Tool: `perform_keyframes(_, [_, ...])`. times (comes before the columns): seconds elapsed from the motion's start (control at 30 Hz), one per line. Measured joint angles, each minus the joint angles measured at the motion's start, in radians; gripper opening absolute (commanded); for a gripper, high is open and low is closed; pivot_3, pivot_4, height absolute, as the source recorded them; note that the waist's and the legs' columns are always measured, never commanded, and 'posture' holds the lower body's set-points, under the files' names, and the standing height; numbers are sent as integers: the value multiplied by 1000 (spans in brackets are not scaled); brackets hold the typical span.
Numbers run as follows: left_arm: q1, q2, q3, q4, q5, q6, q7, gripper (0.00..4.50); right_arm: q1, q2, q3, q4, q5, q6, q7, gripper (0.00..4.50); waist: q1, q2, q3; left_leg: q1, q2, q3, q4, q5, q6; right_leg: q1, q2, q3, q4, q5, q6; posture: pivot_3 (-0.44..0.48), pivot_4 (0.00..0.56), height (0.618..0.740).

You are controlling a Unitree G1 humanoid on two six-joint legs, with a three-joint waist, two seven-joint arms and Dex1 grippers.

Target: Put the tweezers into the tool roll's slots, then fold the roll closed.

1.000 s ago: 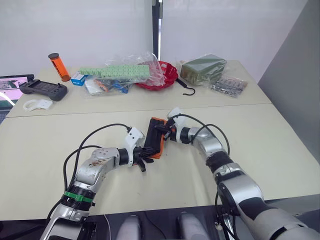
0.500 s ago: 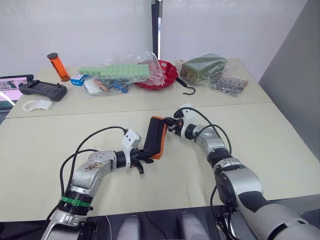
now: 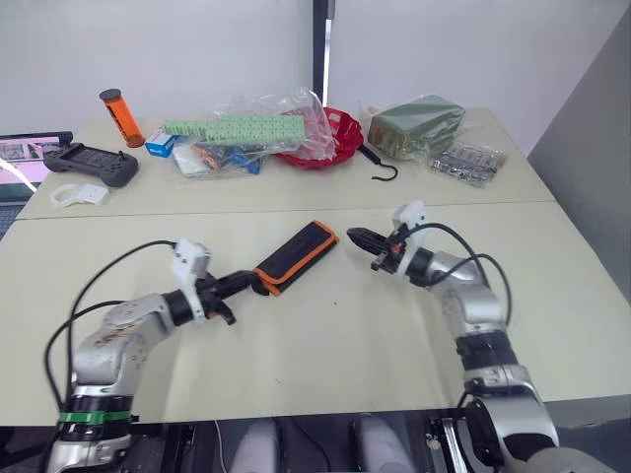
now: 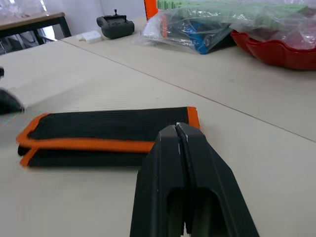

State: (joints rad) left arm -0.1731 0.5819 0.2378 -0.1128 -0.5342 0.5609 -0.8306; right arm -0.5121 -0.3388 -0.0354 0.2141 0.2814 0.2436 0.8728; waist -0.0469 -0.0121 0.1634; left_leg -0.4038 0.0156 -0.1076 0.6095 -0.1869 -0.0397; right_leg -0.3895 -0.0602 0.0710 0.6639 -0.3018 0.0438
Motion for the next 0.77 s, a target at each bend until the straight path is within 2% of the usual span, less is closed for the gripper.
perform_keyframes(0.2, [86,104,98,30,43,-98,-4,2833,116,-93,-35,-166,39,67,-9,2498,2,-1,2,0,0,1,0,0,0,0,0,0,-1,0,0,0,150,740])
perform_keyframes(0.37, [172,171,192,129,113,-187,26,4467,234,-186,-91,-210,53,81,-13,4198,4,-4,5,0,0,1,0,0,0,0,-1,0,-2,0,0,0,150,740])
perform_keyframes(0.4, [195,181,210,143,125,-209,26,4500,254,-198,-109,-210,55,81,-18,4487,4,-5,5,0,0,1,0,0,0,0,-1,0,-2,0,0,0,150,740])
perform_keyframes(0.53, [250,202,261,186,175,-297,40,4500,307,-228,-172,-218,65,81,-27,4487,6,-5,6,0,0,1,0,0,0,0,-1,0,-2,0,-1,0,150,740])
perform_keyframes(0.63, [323,232,318,254,236,-357,80,4500,430,-262,-216,-272,95,72,-3,4487,5,-6,6,0,1,2,-2,0,0,1,-1,0,-4,0,0,0,150,740])
perform_keyframes(0.77, [337,221,322,248,241,-395,86,4500,450,-282,-229,-268,94,47,0,4487,5,-7,7,0,1,3,1,1,-1,1,-1,1,-3,0,-1,0,150,740])
